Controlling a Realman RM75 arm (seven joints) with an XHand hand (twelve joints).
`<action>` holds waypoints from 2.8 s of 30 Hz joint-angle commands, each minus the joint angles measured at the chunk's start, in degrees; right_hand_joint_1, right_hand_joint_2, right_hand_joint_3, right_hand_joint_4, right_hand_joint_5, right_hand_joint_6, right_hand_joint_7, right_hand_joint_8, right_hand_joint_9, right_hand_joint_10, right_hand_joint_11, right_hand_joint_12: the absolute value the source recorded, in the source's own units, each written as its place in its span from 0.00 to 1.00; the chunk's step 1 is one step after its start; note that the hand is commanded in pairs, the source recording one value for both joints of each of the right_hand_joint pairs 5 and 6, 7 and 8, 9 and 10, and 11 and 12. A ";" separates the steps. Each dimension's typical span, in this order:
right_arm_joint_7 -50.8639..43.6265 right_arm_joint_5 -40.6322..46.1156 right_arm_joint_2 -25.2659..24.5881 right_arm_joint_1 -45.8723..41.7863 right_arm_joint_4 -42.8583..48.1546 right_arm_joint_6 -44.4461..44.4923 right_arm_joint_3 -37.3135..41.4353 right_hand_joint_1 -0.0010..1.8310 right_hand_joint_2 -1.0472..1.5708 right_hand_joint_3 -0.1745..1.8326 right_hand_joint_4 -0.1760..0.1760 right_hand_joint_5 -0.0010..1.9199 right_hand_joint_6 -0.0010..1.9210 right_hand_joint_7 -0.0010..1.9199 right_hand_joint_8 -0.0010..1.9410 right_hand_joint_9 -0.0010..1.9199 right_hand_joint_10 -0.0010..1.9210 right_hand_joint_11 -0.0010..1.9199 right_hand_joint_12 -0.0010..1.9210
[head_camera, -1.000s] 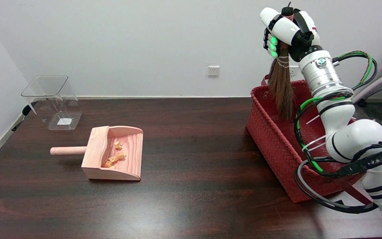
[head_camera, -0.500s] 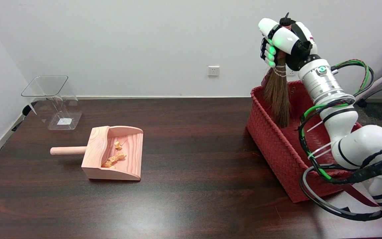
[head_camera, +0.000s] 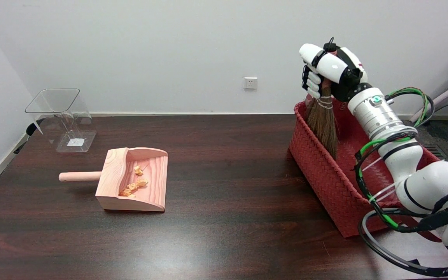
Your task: Place the broom into the brown storage basket.
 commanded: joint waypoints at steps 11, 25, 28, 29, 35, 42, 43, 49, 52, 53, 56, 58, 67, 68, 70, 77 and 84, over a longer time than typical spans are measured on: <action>0.47 -3.41 -5.26 -11.78 -0.05 -4.81 5.22 0.56 1.00 0.50 0.50 1.00 1.00 1.00 0.99 1.00 1.00 1.00 1.00; 0.47 -4.53 -5.31 -11.61 -0.37 -5.07 5.09 0.55 1.00 0.51 0.50 1.00 1.00 1.00 0.99 1.00 1.00 1.00 1.00; 0.47 -4.61 -5.23 -10.81 -0.36 -5.28 4.84 0.55 1.00 0.52 0.50 1.00 1.00 1.00 0.99 1.00 1.00 1.00 1.00; 0.47 -4.61 -5.23 -10.53 -0.36 -5.27 4.64 0.53 1.00 0.53 0.50 1.00 1.00 1.00 0.99 1.00 1.00 1.00 1.00; 0.47 -4.61 -5.23 -8.34 -0.36 -5.27 3.24 0.52 1.00 0.52 0.50 1.00 1.00 1.00 0.99 1.00 1.00 1.00 1.00; 0.47 -4.77 -5.23 -8.10 -0.43 -5.11 2.00 0.50 1.00 0.53 0.50 1.00 1.00 1.00 0.99 1.00 1.00 1.00 1.00; 0.41 -3.76 -5.33 -8.27 1.84 -5.05 0.79 0.48 1.00 0.54 0.50 1.00 1.00 1.00 0.99 1.00 1.00 1.00 1.00; 0.47 -4.82 -5.25 -7.79 -0.45 -5.28 0.95 0.44 1.00 0.54 0.50 0.94 0.94 1.00 0.99 0.94 0.94 0.94 0.94; 0.47 -5.66 -5.57 -8.47 -0.44 -5.28 0.95 0.45 1.00 0.53 0.50 0.82 0.82 1.00 0.99 0.82 0.82 0.82 0.82; 0.47 -6.16 -5.63 -8.54 -0.44 -5.27 0.95 0.43 1.00 0.54 0.50 0.78 0.78 1.00 0.99 0.78 0.78 0.78 0.78; 0.47 -8.07 -5.53 -8.34 -0.35 -4.85 0.95 0.44 1.00 0.53 0.50 0.67 0.67 1.00 0.99 0.67 0.67 0.67 0.67; 0.47 -9.07 -5.44 -8.02 -0.29 -4.71 0.95 0.42 1.00 0.53 0.50 0.60 0.60 0.97 0.96 0.60 0.60 0.60 0.60; 0.47 -9.33 -5.23 -7.65 -0.26 -4.58 0.63 0.43 1.00 0.55 0.50 0.40 0.40 0.80 0.79 0.40 0.40 0.40 0.40; 0.47 -9.33 -5.23 -7.65 -0.19 -4.38 0.63 0.43 1.00 0.55 0.50 0.38 0.38 0.76 0.75 0.38 0.38 0.38 0.38; 0.47 -9.33 -5.23 -7.65 -0.12 -4.24 0.62 0.43 1.00 0.56 0.50 0.30 0.30 0.63 0.62 0.30 0.30 0.30 0.30; 0.87 -9.33 -5.31 -7.82 -0.04 -4.23 0.73 0.45 0.98 0.57 0.50 0.17 0.17 0.33 0.33 0.17 0.17 0.17 0.17; 0.97 -8.83 -5.37 -7.92 0.04 -4.80 1.59 0.46 0.95 0.57 0.50 0.14 0.14 0.19 0.19 0.14 0.14 0.14 0.14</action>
